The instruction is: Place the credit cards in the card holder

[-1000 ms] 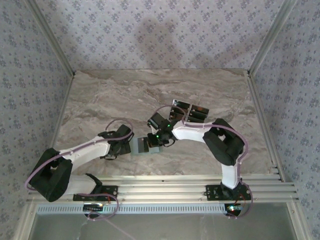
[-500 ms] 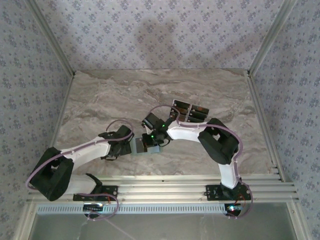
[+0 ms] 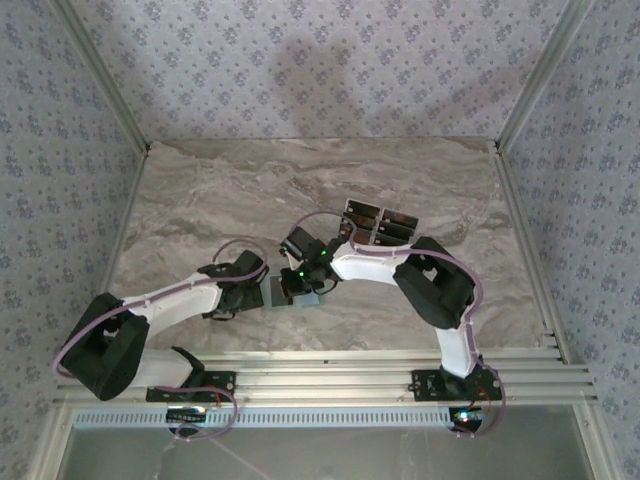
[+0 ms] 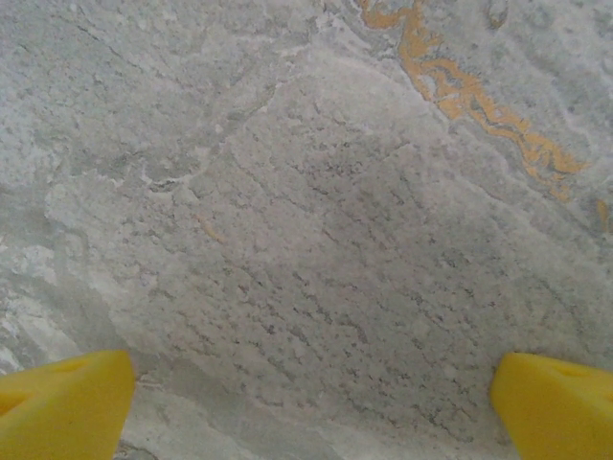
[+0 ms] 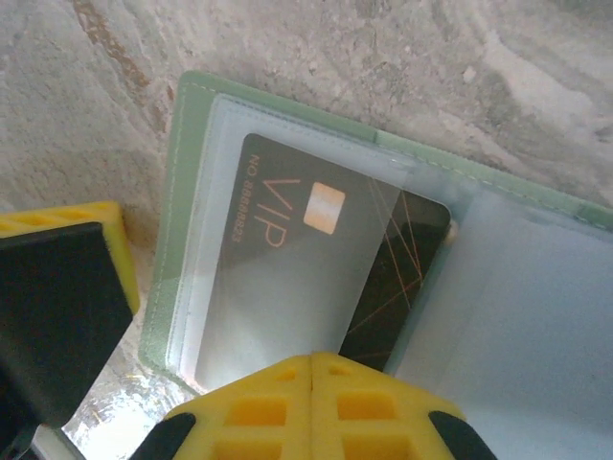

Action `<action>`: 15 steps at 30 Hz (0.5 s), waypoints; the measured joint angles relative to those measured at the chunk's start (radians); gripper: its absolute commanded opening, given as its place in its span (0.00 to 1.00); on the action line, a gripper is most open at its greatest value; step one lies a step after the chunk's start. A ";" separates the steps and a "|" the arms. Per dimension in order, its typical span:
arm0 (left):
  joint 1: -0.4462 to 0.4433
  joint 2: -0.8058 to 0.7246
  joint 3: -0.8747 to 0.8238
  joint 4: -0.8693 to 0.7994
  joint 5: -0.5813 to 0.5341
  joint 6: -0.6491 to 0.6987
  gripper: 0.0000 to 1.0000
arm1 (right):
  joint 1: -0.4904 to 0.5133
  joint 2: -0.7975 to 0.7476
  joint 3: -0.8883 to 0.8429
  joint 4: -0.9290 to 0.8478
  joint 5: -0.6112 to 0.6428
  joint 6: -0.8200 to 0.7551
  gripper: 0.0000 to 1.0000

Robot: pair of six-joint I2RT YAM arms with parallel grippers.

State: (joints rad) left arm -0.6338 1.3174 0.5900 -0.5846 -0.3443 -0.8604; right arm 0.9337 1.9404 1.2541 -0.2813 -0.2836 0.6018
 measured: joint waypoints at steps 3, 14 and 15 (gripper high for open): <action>0.000 0.001 0.000 0.001 0.000 0.003 0.99 | -0.006 -0.032 -0.012 0.001 0.000 0.000 0.07; 0.000 0.006 0.000 0.005 0.000 0.006 0.99 | -0.020 -0.012 -0.029 0.010 0.001 0.000 0.06; 0.000 0.006 0.000 0.005 0.000 0.006 0.99 | -0.022 -0.005 -0.032 0.011 0.000 0.000 0.06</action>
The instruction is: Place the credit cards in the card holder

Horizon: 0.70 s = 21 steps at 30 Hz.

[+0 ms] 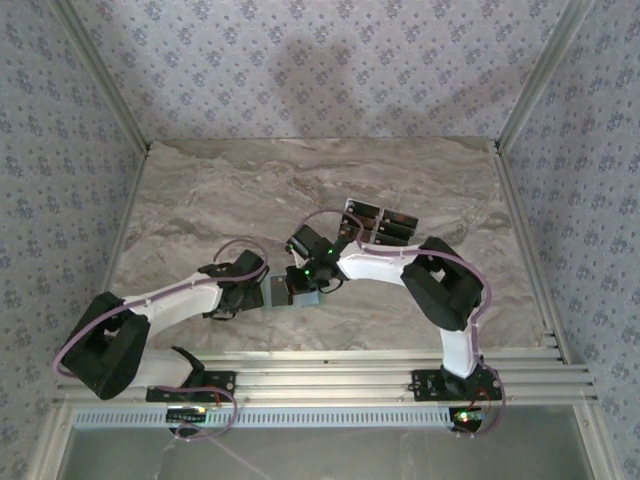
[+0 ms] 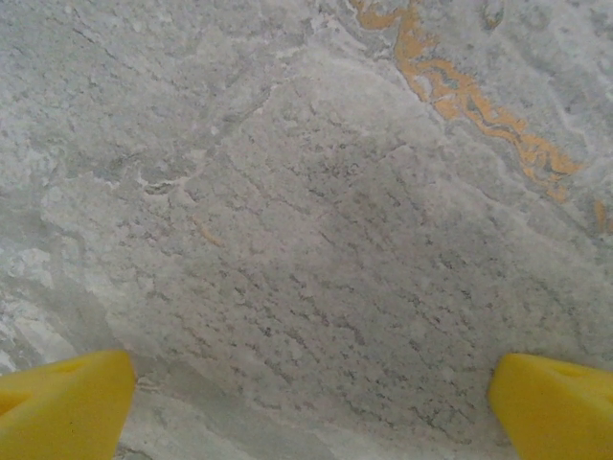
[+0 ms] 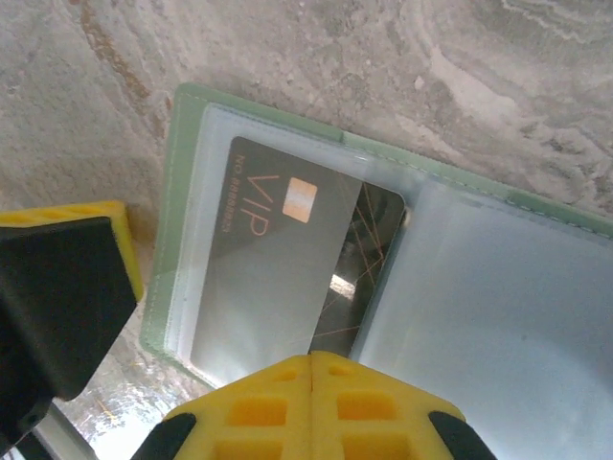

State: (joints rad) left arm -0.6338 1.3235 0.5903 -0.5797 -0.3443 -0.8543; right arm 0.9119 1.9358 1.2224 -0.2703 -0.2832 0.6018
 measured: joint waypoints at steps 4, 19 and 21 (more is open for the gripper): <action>0.000 0.001 0.000 0.000 0.000 0.000 0.98 | -0.008 0.015 -0.011 0.001 0.000 0.000 0.05; 0.000 0.025 0.011 0.004 0.007 0.011 0.98 | -0.003 0.033 0.011 -0.001 -0.002 0.000 0.04; 0.000 0.027 0.014 0.004 0.007 0.014 0.98 | 0.000 0.041 0.020 0.000 -0.002 0.000 0.04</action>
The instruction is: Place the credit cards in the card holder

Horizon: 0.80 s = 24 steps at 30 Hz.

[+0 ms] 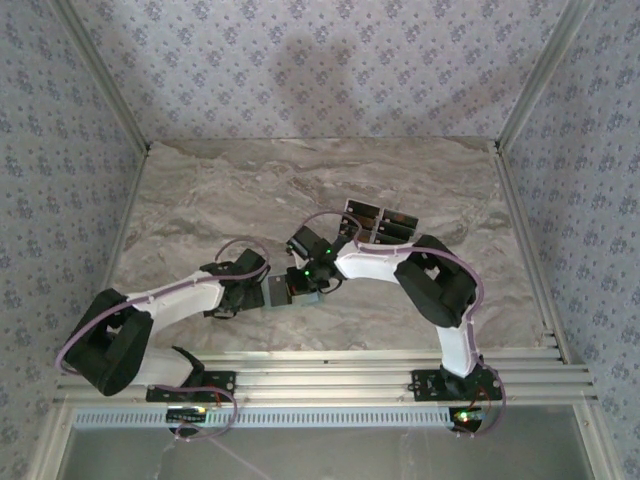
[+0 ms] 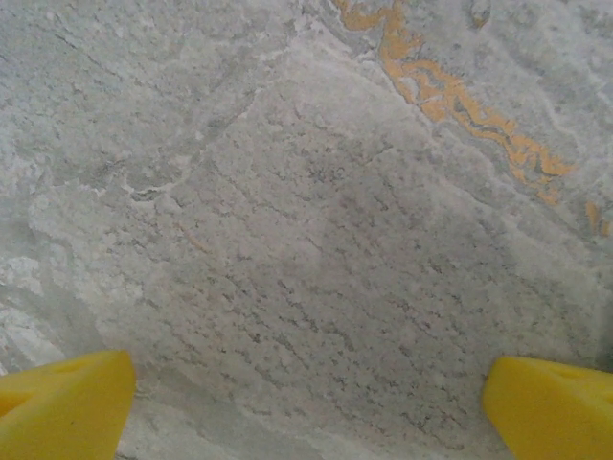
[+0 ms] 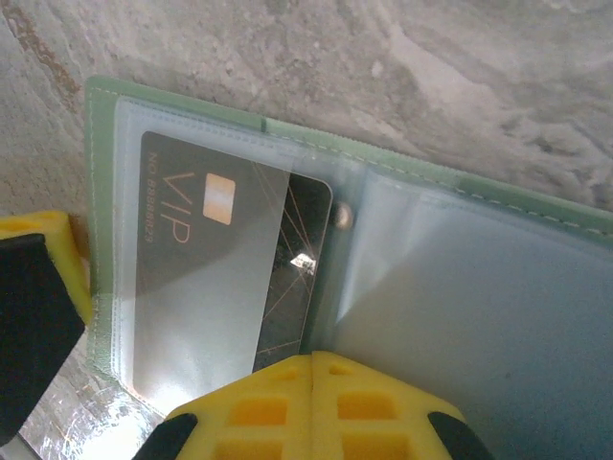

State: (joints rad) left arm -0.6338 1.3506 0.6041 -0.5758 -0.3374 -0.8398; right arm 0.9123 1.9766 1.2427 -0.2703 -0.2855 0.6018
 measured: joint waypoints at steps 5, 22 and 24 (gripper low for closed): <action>0.000 0.005 0.000 0.000 0.000 0.001 0.98 | 0.002 0.011 0.013 0.000 -0.008 0.003 0.04; 0.000 0.014 0.009 -0.007 0.000 0.009 0.98 | 0.010 0.026 0.028 0.016 -0.021 0.010 0.07; 0.000 0.014 0.016 -0.015 0.000 0.013 0.98 | 0.003 0.008 0.000 0.032 -0.020 0.011 0.08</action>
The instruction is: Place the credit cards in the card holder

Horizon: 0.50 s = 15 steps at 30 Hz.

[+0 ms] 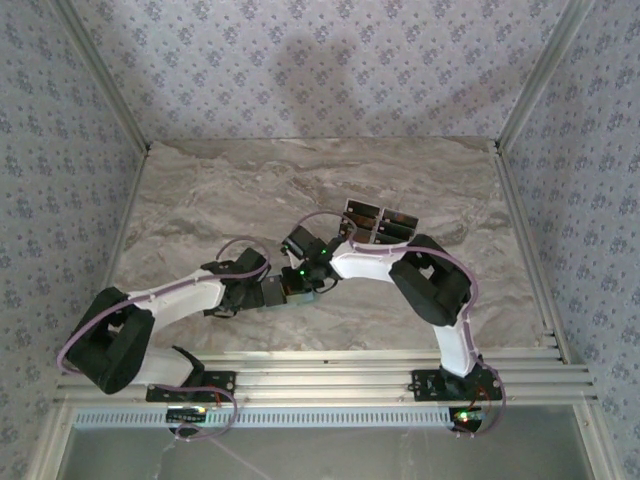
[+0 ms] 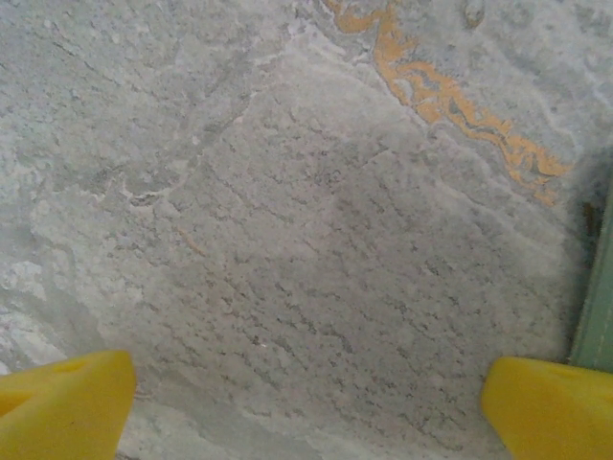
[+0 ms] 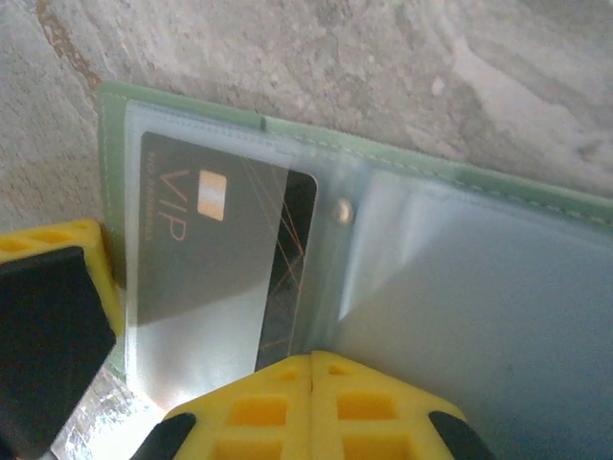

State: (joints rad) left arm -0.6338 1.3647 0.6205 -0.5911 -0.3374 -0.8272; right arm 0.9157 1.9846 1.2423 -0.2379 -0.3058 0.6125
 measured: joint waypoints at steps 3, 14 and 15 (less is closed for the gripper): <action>0.002 0.000 0.007 -0.013 0.000 0.008 0.98 | -0.013 -0.038 -0.061 0.025 -0.001 0.000 0.08; 0.015 0.000 0.026 -0.026 0.008 0.053 0.98 | -0.030 -0.106 -0.172 0.099 0.004 0.039 0.07; 0.017 0.000 0.026 -0.025 0.011 0.055 0.98 | -0.027 -0.109 -0.172 0.095 0.007 0.042 0.07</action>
State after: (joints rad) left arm -0.6170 1.3643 0.6464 -0.6159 -0.3264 -0.7719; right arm 0.8883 1.8755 1.0698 -0.1425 -0.2989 0.6544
